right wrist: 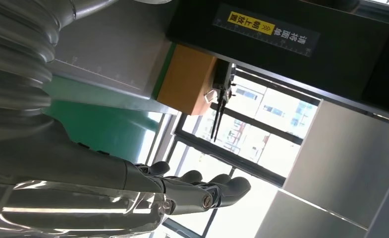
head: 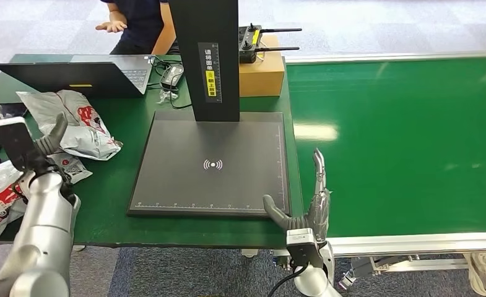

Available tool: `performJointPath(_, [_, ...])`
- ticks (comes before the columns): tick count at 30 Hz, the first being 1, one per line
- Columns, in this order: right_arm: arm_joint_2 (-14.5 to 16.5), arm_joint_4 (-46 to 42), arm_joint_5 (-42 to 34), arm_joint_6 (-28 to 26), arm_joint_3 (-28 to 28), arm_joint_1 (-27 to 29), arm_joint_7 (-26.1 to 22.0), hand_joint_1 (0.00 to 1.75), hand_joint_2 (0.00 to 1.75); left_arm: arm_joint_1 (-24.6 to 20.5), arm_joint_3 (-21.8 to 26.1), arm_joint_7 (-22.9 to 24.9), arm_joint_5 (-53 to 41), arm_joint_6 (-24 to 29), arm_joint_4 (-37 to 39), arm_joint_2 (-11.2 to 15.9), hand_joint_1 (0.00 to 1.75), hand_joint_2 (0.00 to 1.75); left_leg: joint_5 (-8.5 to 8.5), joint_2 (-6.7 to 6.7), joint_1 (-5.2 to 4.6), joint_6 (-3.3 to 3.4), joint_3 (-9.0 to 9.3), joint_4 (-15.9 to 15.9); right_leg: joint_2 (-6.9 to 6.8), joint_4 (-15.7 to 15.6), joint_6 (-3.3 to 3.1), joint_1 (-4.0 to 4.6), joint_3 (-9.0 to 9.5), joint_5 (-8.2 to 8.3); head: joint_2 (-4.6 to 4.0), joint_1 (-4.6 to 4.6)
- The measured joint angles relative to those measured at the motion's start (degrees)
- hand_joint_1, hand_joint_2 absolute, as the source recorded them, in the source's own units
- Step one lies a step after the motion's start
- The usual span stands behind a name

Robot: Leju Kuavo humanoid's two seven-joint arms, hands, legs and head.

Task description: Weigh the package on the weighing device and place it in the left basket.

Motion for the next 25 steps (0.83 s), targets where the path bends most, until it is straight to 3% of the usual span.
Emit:
performJointPath(6, [-0.45, -0.10, -1.87, 0.34, -0.59, 1.21, 0.00, 0.00, 1.75, 16.08, -23.11, -0.08, 8.05, 4.48, -17.42, 0.59, 0.00, 1.75, -0.09, -0.14, -0.01, 0.04, -0.04, 0.00, -0.13, -0.02, 0.04, -0.01, 0.00, -0.12, 0.00, -0.01])
performJointPath(11, [-1.62, 0.57, -4.16, 2.98, -0.62, 1.31, 0.00, 0.00, 1.75, 26.43, -34.32, -0.05, 10.33, 1.84, -27.87, 1.03, 0.00, 1.75, -0.18, -0.10, -0.01, 0.07, -0.02, 0.00, -0.10, -0.04, 0.05, -0.02, 0.00, -0.14, 0.00, 0.00])
performJointPath(19, [-1.88, 5.70, -3.28, 8.10, -0.61, -0.45, 0.01, 0.00, 1.75, 34.59, -37.77, -0.01, 8.42, -6.02, -32.22, -0.77, 0.00, 1.75, -0.18, -0.12, 0.00, 0.05, 0.02, -0.01, -0.12, -0.04, 0.04, 0.01, 0.02, -0.15, 0.00, -0.01])
performJointPath(25, [-1.66, 9.67, -3.22, 9.41, -0.25, -1.41, 0.00, 0.00, 1.75, 35.36, -37.80, 0.01, 8.02, -8.06, -32.28, -3.15, 0.00, 1.75, -0.18, -0.13, 0.00, 0.06, 0.02, -0.01, -0.13, -0.03, 0.04, 0.01, 0.03, -0.15, 0.00, 0.00])
